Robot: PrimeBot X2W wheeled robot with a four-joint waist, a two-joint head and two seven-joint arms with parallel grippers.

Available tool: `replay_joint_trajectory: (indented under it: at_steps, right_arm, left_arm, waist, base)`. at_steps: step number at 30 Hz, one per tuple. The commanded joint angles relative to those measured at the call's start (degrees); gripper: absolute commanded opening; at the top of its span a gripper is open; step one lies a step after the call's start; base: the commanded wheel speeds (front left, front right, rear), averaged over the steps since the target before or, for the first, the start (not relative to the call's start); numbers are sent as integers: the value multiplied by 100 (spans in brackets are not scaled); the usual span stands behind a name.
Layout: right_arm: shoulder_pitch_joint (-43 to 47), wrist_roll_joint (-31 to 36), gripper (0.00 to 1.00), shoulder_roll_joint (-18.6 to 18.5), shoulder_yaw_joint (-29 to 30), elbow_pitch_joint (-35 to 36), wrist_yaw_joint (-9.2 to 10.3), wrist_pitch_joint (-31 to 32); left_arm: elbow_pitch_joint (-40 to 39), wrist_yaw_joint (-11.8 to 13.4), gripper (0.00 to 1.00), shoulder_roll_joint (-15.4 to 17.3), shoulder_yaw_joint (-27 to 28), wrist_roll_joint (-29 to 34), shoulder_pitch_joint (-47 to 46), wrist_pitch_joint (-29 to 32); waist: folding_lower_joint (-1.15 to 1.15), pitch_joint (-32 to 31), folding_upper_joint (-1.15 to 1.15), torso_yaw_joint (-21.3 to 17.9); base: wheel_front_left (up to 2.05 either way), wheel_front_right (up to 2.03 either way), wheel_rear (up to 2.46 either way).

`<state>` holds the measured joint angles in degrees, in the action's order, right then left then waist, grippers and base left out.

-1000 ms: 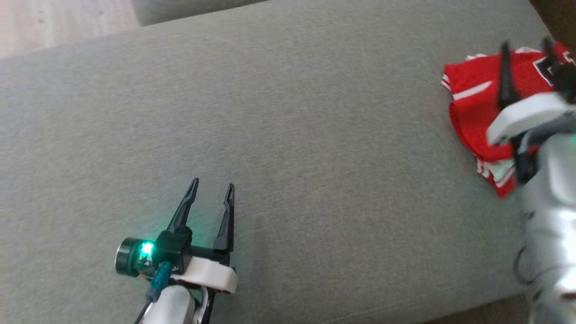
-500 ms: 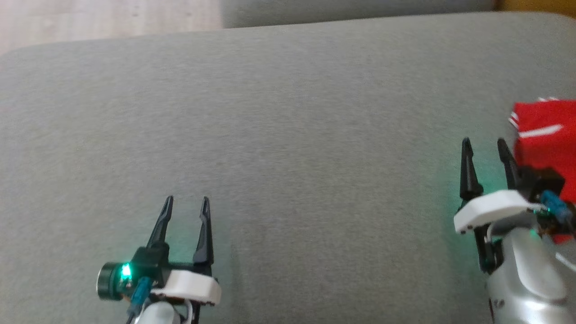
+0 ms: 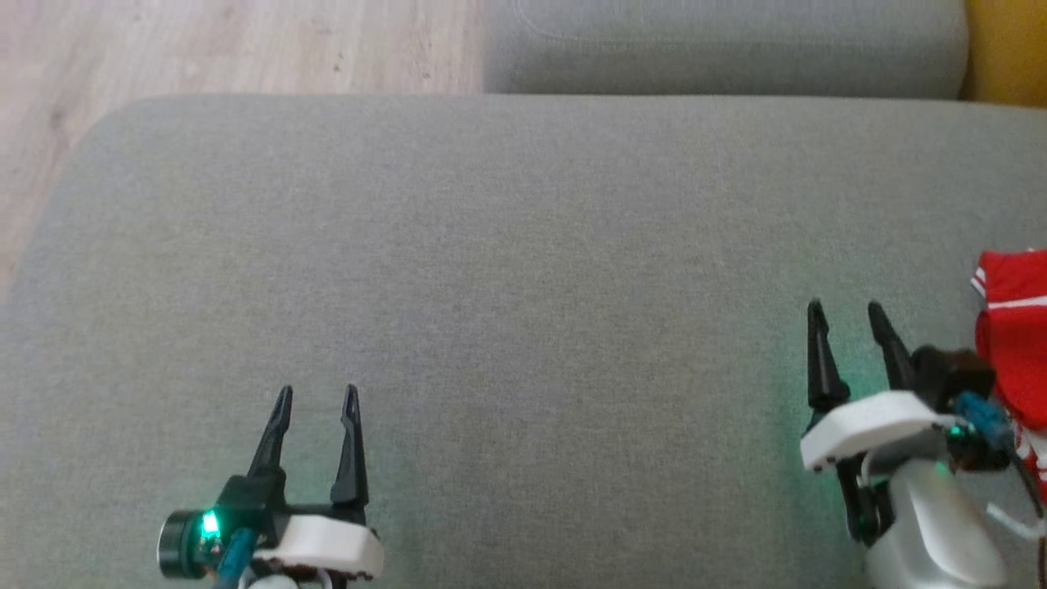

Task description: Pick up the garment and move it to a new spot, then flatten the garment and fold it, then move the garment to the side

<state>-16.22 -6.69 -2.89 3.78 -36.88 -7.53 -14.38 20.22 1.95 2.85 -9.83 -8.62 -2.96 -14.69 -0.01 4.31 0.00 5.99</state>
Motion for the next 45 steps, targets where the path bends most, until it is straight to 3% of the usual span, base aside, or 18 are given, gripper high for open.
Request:
replay_joint_trajectory:
  at_steps: [1,16,17,22,45]
  right_arm:
    - [8,-74,100,1,-180,140,4,-62]
    - [289,-450,100,1,-563,170,4,-62]
    - [416,-436,0,8,-416,-12,0,0]
    - [675,-451,0,31,-419,-364,0,16]
    - [736,-1941,0,25,-291,124,1,398]
  left_arm:
    - [-116,-21,100,3,220,-52,-55,-30]
    - [40,-281,100,3,488,-186,229,-31]
    - [181,-291,0,1,271,-188,353,0]
    - [570,-298,0,-1,246,-211,461,13]
    - [355,-416,0,0,502,-1710,316,400]
  waist:
    - [1,-139,0,47]
    - [1,-484,0,-61]
    - [1,-486,0,-61]
    - [1,-491,0,-73]
    - [1,-477,0,-170]
  base:
    - [0,0,0]
    - [0,0,0]
    - [0,0,0]
    - [0,0,0]
    - [0,0,0]
